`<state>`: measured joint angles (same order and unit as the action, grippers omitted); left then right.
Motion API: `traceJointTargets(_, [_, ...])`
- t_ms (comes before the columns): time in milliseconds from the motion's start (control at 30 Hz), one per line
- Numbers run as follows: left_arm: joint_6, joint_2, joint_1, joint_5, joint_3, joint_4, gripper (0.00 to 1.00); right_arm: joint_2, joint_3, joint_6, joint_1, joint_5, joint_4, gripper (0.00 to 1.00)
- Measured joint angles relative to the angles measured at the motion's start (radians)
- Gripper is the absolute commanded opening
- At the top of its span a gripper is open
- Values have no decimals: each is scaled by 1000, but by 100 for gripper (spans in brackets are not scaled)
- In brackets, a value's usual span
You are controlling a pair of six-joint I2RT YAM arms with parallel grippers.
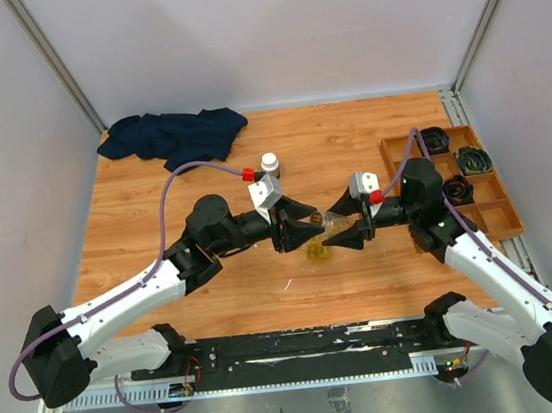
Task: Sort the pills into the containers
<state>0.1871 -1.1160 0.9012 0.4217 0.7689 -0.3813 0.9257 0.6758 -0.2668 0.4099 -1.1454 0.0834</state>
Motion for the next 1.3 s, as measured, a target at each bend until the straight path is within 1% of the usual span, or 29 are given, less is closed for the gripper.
traceJointTargets(100, [-73, -10, -19, 74, -1, -22, 30, 0, 0, 0, 0, -11, 0, 1])
traceJointTargets(167, [-108, -14, -27, 105, -1, -29, 35, 0, 0, 0, 0, -13, 0, 1])
traceJointTargets(200, [-126, -14, -31, 118, -1, -29, 41, 0, 0, 0, 0, -14, 0, 1])
traceJointTargets(300, [-162, -13, -36, 134, 2, -28, 66, 0, 0, 0, 0, -14, 1, 1])
traceJointTargets(400, [-164, -6, -36, 122, 3, -13, 84, -2, 0, 1, 0, -14, 21, 1])
traceJointTargets(467, [-145, 9, -36, 95, 3, -7, 92, -6, 0, 1, 0, -14, 27, 1])
traceJointTargets(567, [-103, 58, -36, 43, 3, -7, 99, -7, 0, 0, 0, -14, 32, 1])
traceJointTargets(733, [8, 161, -36, 0, 2, -22, 99, -7, 0, 0, 0, -14, 32, 1])
traceJointTargets(867, [139, 217, -36, 6, -57, -111, 98, -7, 0, 0, 0, -14, 32, 1])
traceJointTargets(900, [182, 227, -36, 9, -87, -148, 95, -7, 0, 0, 0, -14, 32, 1])
traceJointTargets(1000, [297, 235, -36, -3, -156, -203, 81, -7, 0, 0, 0, -13, 32, 1])
traceJointTargets(1033, [331, 235, -35, -18, -173, -207, 79, -7, 0, 0, 0, -13, 32, 1])
traceJointTargets(1100, [364, 235, -24, -77, -186, -182, 79, -7, 0, 0, 0, -13, 32, 1])
traceJointTargets(1133, [370, 235, -13, -143, -184, -152, 79, -7, 0, 0, 0, -13, 32, 1])
traceJointTargets(1167, [371, 235, 3, -150, -184, -146, 78, -6, 0, 0, 0, -12, 32, 1])
traceJointTargets(1200, [367, 235, 24, -204, -179, -118, 77, -6, 0, 0, 0, -11, 32, 1])
traceJointTargets(1300, [352, 230, 92, -338, -153, -43, 65, -5, 0, 0, 0, -6, 32, 1])
